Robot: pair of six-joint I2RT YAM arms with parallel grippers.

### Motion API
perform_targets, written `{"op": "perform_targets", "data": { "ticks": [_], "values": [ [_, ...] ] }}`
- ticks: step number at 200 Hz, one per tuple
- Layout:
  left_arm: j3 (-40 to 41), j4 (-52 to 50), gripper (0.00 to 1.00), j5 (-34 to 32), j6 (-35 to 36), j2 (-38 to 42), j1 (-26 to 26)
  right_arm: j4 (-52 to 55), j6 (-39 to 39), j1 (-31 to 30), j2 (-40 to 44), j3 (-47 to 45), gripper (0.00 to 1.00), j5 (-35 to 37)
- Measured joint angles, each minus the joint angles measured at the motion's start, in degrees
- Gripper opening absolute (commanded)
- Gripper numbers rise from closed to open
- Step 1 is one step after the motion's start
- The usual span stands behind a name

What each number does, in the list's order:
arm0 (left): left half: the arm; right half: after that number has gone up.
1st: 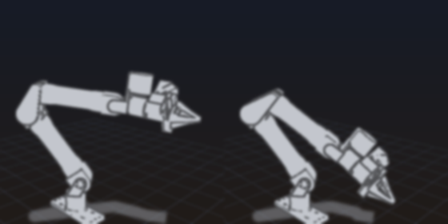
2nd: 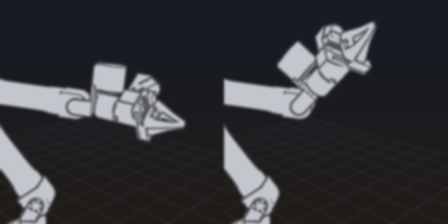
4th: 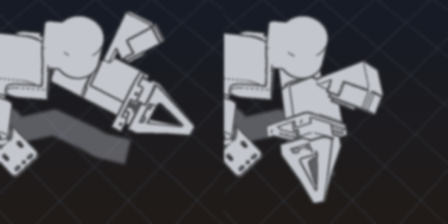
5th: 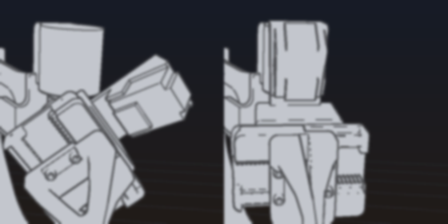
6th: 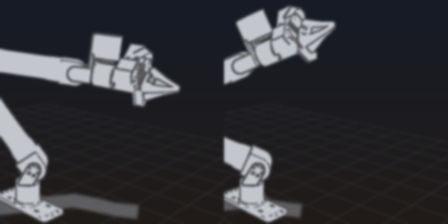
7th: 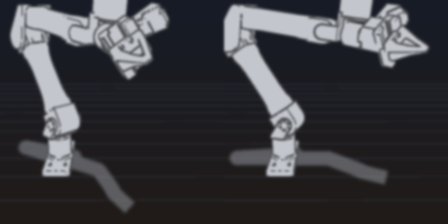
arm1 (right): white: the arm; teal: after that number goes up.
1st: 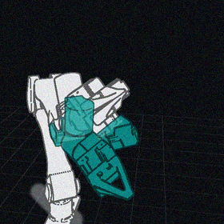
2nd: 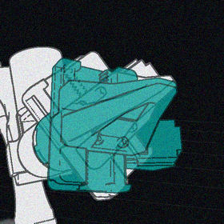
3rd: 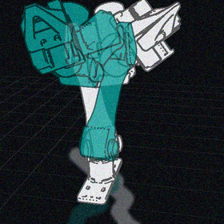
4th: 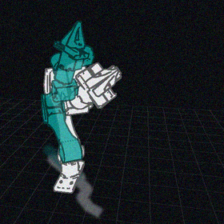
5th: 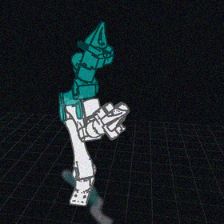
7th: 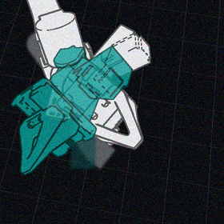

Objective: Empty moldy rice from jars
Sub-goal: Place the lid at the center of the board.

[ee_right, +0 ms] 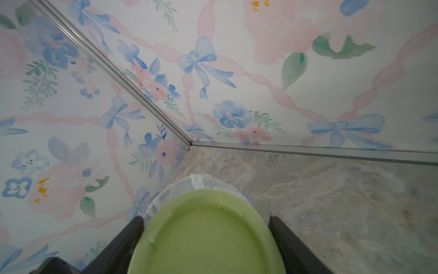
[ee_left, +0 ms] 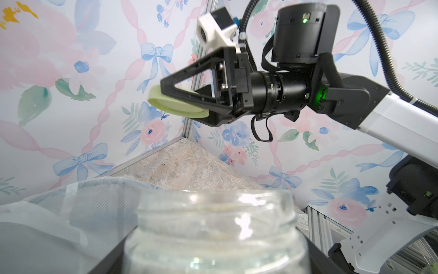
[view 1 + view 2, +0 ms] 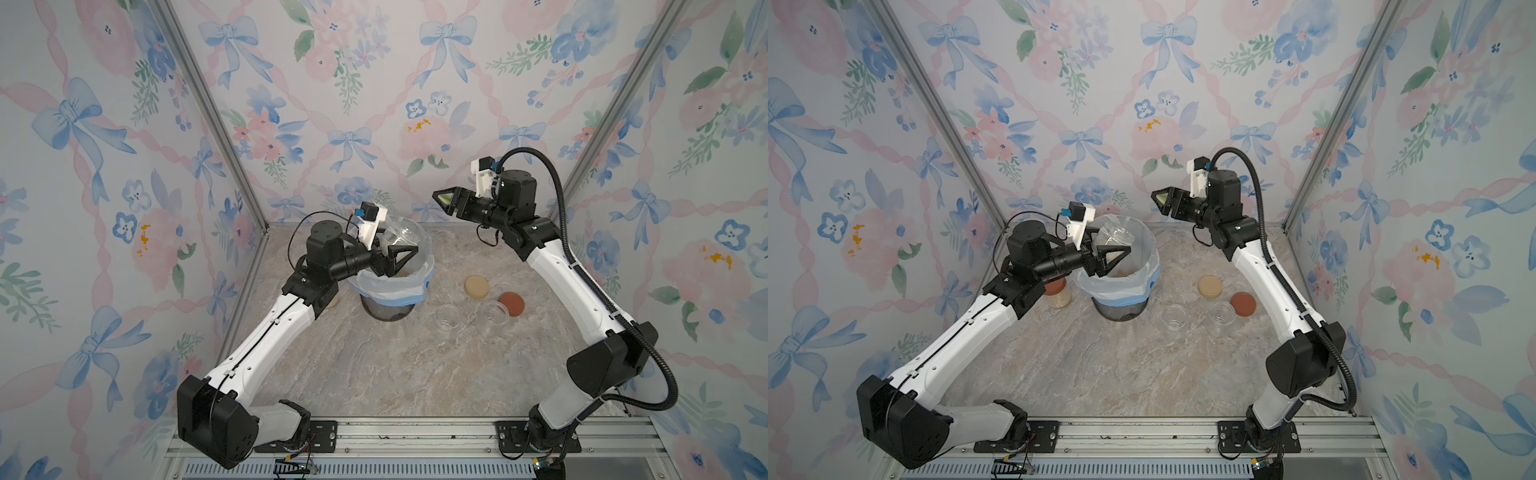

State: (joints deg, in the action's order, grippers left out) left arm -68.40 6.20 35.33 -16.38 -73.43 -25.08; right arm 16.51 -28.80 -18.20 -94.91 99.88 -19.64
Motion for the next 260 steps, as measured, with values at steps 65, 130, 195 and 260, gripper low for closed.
{"op": "perform_targets", "data": {
  "ticks": [65,130,195,260],
  "values": [
    [0.5,3.0,0.00,-3.4,0.3,3.3,0.1,0.0,4.6,10.6,2.9,-13.0,0.41,5.8],
    [1.7,4.5,0.00,-4.1,0.3,3.9,0.7,0.0,7.5,19.5,-1.4,-16.9,0.41,10.3],
    [1.9,4.5,0.00,-4.5,0.3,3.9,0.8,8.4,11.1,24.3,-13.9,-13.6,0.41,16.0],
    [1.9,4.5,0.00,-4.9,0.2,3.9,1.1,23.2,13.0,26.4,-27.5,1.6,0.43,20.3]
  ]
}}
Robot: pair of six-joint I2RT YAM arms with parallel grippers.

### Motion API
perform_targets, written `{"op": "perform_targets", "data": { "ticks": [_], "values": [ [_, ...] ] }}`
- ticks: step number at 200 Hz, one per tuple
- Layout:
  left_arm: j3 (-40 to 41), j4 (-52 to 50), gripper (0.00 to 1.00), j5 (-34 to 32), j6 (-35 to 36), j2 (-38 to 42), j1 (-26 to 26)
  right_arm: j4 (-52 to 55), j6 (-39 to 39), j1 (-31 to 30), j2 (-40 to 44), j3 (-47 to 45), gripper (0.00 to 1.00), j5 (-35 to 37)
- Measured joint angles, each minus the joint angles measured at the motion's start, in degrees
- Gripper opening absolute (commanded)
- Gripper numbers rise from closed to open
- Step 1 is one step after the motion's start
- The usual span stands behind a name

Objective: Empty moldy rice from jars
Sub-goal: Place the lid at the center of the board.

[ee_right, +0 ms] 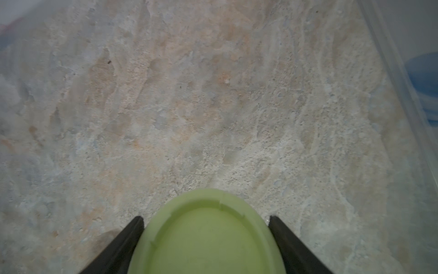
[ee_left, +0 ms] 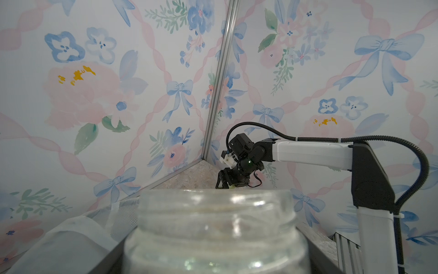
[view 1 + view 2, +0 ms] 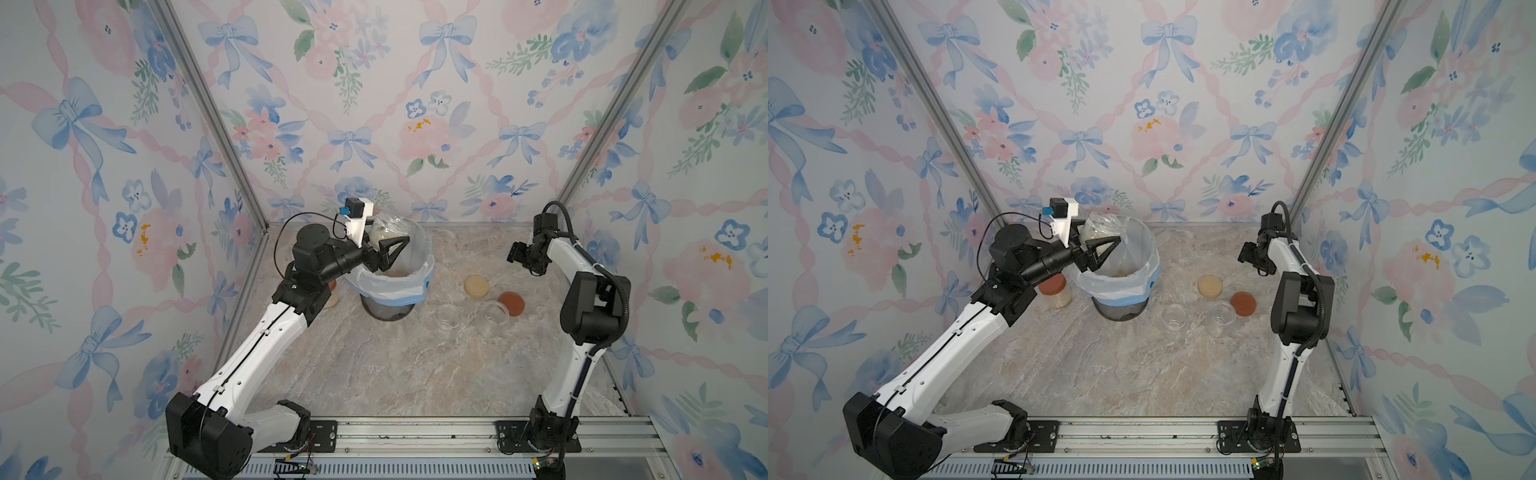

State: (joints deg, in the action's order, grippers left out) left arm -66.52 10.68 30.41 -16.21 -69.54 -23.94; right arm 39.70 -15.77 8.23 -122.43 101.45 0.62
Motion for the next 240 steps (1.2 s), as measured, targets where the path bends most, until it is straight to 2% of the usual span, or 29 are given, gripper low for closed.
{"op": "perform_targets", "data": {
  "ticks": [30,41,57,81,95,139,192,240],
  "values": [
    [0.0,0.0,0.00,0.0,-0.2,0.0,0.0,4.8,0.4,0.8,-5.2,3.8,0.45,0.8],
    [0.0,0.0,0.00,0.0,-0.4,0.0,0.0,6.5,0.4,1.2,-6.4,4.0,0.49,0.7],
    [0.0,0.0,0.00,0.0,-0.6,0.0,0.0,7.8,0.4,1.5,-6.9,4.0,0.60,0.3],
    [0.0,0.0,0.00,0.0,-0.9,0.0,0.0,8.7,0.8,1.5,-7.0,4.0,0.82,0.0],
    [0.0,0.0,0.00,0.0,-1.0,0.0,0.0,9.4,1.0,1.5,-7.0,4.0,0.99,-0.3],
    [0.0,0.0,0.00,0.0,-1.8,0.0,0.0,13.0,1.5,0.8,-7.0,5.0,0.98,0.3],
    [0.0,0.0,0.00,-0.2,-2.1,0.0,0.0,19.9,1.5,-2.0,-6.0,14.5,0.97,4.7],
    [0.2,0.0,0.00,-0.2,-2.1,0.2,0.0,23.5,0.4,-6.5,2.2,20.3,0.98,0.5]
  ]
}}
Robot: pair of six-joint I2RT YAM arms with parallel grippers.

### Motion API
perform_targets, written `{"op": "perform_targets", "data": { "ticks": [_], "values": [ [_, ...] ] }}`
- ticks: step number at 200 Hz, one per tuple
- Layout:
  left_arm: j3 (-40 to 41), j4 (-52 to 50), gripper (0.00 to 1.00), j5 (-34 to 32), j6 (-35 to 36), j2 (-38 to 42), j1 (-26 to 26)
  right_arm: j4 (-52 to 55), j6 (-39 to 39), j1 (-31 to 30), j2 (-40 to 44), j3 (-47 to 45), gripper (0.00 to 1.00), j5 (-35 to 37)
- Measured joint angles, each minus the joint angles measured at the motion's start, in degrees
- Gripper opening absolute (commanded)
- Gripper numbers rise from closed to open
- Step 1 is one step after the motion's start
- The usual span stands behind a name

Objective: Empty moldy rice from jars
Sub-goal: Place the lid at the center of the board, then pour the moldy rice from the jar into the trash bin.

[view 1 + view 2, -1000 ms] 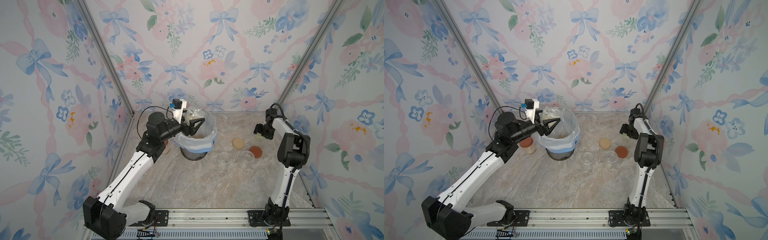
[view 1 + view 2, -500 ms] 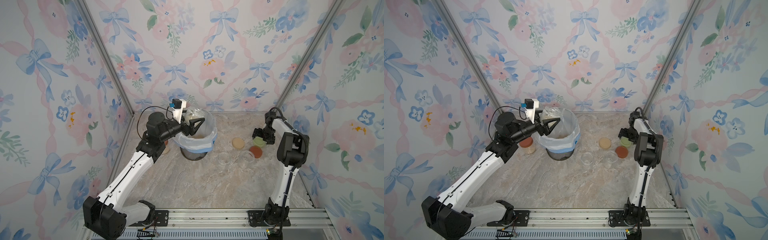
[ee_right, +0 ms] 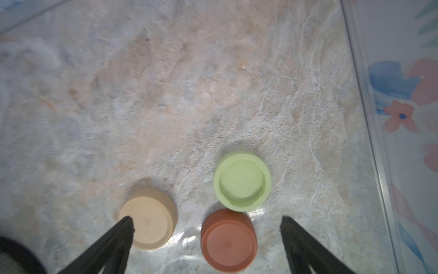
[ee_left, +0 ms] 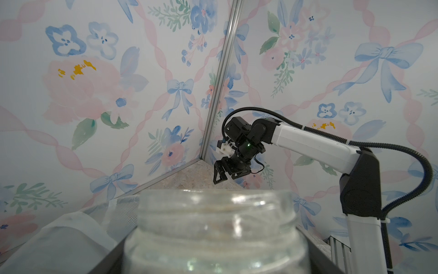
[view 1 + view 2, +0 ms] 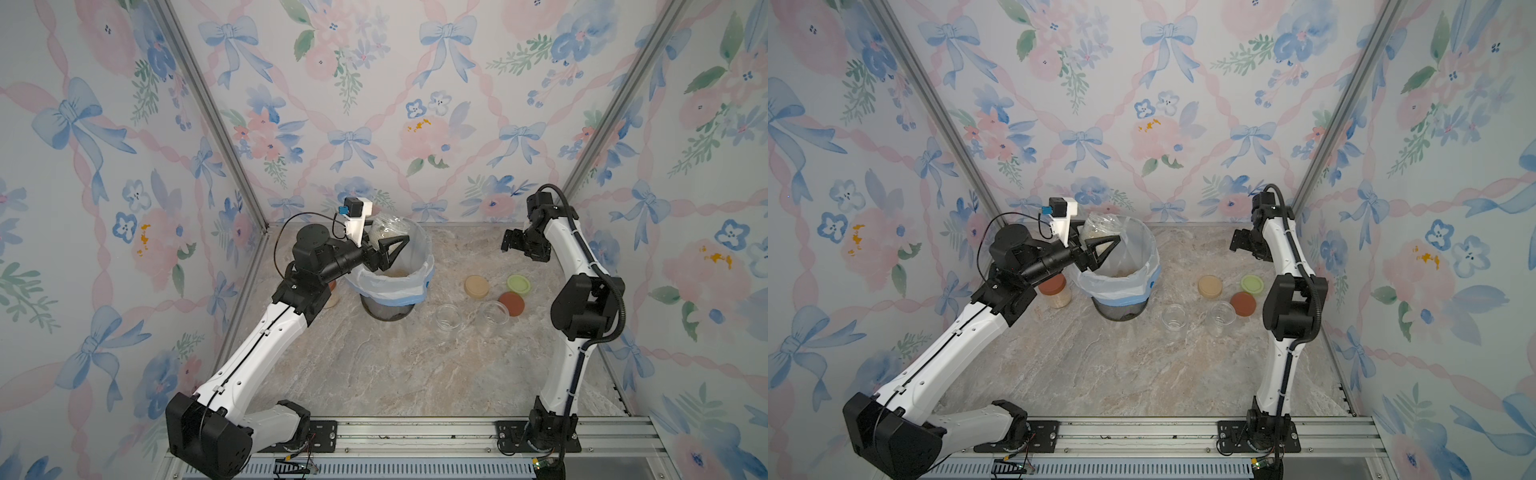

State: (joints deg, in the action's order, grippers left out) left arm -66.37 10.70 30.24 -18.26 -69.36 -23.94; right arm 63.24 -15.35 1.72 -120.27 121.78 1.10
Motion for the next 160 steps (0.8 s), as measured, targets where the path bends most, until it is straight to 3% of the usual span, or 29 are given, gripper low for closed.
{"op": "perform_targets", "data": {
  "ticks": [52,115,160],
  "values": [
    [1.0,0.0,0.00,0.0,0.0,0.9,0.0,2.6,-2.1,-7.5,5.6,7.1,0.97,-9.6],
    [2.1,0.1,0.00,0.0,0.2,1.2,0.0,1.2,-9.4,-15.8,10.3,7.5,0.97,-27.1],
    [2.3,0.1,0.00,0.0,0.5,1.2,0.0,-3.8,-15.1,-19.9,14.5,7.5,0.97,-35.6]
  ]
}}
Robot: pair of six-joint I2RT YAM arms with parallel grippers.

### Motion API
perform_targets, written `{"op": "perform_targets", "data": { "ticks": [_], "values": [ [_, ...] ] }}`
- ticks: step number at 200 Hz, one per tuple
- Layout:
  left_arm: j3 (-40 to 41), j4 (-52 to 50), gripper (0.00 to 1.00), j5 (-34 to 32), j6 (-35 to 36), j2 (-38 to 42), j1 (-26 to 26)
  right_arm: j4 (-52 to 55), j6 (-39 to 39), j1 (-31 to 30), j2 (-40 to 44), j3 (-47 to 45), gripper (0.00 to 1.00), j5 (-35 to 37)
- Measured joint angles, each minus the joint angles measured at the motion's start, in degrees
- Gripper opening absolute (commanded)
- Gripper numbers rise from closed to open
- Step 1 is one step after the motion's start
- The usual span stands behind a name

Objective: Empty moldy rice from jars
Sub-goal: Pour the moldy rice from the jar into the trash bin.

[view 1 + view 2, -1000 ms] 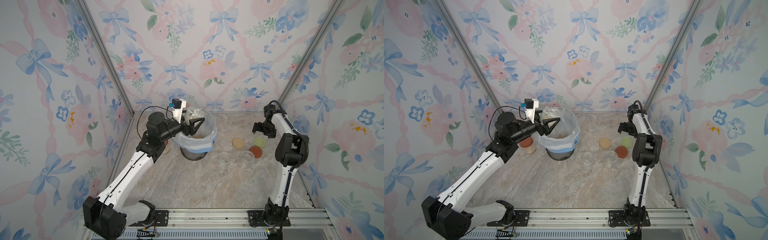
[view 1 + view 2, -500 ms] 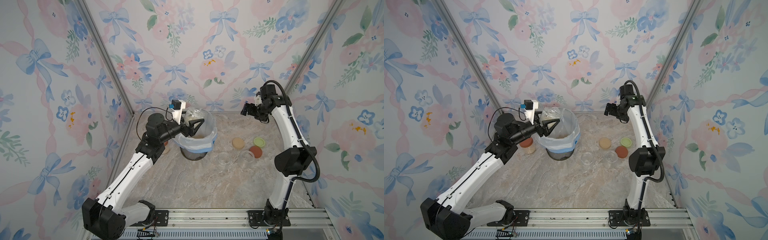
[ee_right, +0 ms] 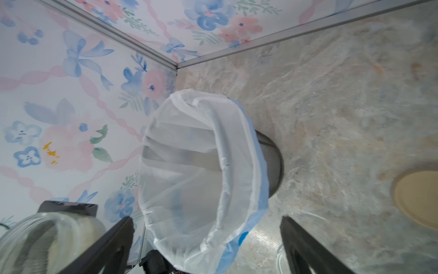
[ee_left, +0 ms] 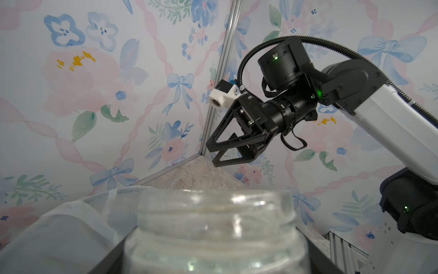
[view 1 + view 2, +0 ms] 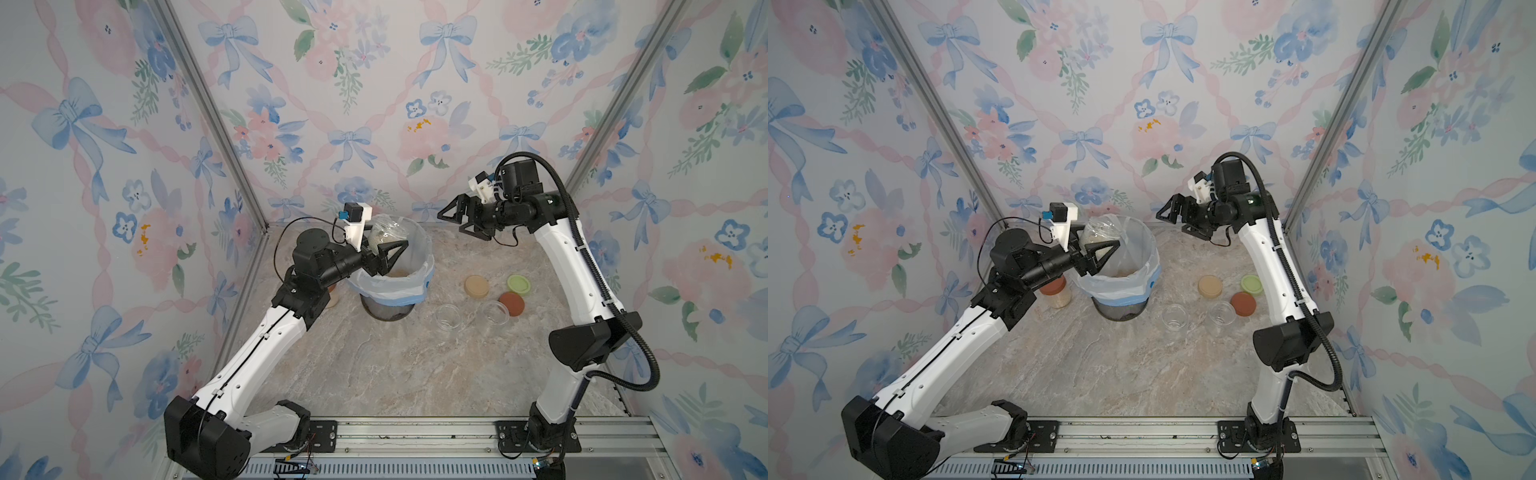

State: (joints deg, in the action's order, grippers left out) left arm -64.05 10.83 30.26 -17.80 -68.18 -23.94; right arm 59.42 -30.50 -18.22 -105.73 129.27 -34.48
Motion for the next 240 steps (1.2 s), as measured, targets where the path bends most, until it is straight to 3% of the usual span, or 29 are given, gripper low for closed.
{"op": "perform_targets", "data": {
  "ticks": [46,95,181,240],
  "values": [
    [0.0,0.1,0.00,0.0,0.2,-0.1,0.0,-5.1,-3.3,-5.3,3.9,0.0,0.97,-4.2],
    [0.0,0.3,0.00,0.0,0.9,-1.7,0.0,-8.1,-4.0,-12.3,4.5,-0.1,0.97,-3.6],
    [0.0,0.3,0.00,0.0,1.1,-2.7,0.0,-7.4,-3.0,-19.4,3.0,-0.1,0.97,8.1],
    [0.0,0.3,0.00,0.2,1.1,-4.2,0.0,-7.4,-3.0,-21.1,-2.9,4.1,0.98,11.0]
  ]
}}
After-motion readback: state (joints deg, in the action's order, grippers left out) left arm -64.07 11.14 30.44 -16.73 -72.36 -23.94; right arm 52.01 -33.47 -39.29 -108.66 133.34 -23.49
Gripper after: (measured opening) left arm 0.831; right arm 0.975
